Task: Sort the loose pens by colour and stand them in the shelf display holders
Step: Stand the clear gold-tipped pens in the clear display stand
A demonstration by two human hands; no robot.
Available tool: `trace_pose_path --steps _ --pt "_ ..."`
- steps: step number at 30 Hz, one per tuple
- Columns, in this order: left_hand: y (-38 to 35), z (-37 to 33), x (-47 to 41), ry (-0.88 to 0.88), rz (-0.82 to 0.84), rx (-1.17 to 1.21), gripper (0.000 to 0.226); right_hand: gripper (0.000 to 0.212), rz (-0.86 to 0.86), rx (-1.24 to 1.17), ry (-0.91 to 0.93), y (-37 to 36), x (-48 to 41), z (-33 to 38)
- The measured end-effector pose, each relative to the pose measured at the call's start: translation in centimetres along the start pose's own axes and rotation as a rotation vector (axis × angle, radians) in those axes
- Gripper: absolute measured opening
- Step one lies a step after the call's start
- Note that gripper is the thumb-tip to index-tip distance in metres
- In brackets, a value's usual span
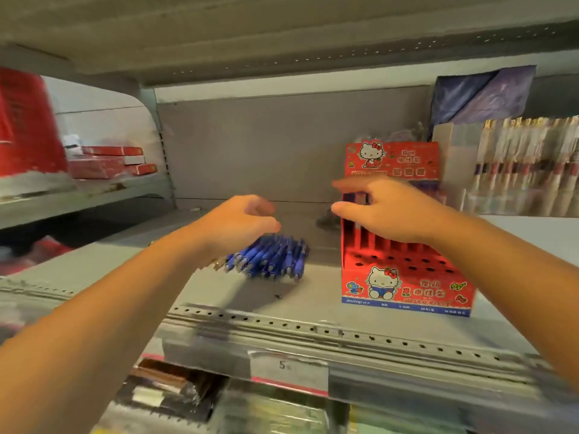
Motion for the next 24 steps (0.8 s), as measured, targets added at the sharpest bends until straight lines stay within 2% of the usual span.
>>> trace_pose_path --steps 3,7,10,15,18,20,22,24 --pt "1.9 1.8 1.5 0.035 -0.048 -0.017 0.038 0.056 0.012 0.006 0.016 -1.5 -1.2 2.4" --pt "4.6 4.5 2.8 0.067 -0.09 -0.047 0.038 0.048 -0.012 0.021 0.055 -3.3 -2.8 6.2" --pt "7.1 7.4 3.1 0.103 -0.093 -0.078 0.041 0.042 0.081 -0.028 0.058 -6.1 -4.6 8.7" --pt "11.9 12.9 1.6 0.143 -0.093 -0.106 0.041 0.048 0.231 -0.05 0.005 -11.7 -8.3 12.1" --pt "14.1 15.9 -0.3 0.137 -0.038 -0.141 0.039 0.049 0.288 -0.037 -0.05 -15.0 -11.1 13.7" --pt "15.1 17.6 -1.7 0.12 0.005 -0.166 0.03 0.051 0.339 0.0 -0.097 -17.1 -13.0 14.6" --pt "15.8 19.0 -3.2 0.112 0.034 -0.179 0.01 0.054 0.383 0.029 -0.136 -18.9 -14.7 15.4" --pt "16.3 20.3 -4.9 0.118 0.05 -0.168 0.011 0.058 0.427 0.065 -0.158 -20.6 -16.1 15.9"
Point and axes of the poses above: each hand's wrist, its own x-axis away from the middle knuckle, its own y-axis out of the back of the hand, z = x × y, the point moved 7 cm from there along -x, towards the middle knuckle, and after that the axes turned 4 degrees about y, right-handed, at the moved point
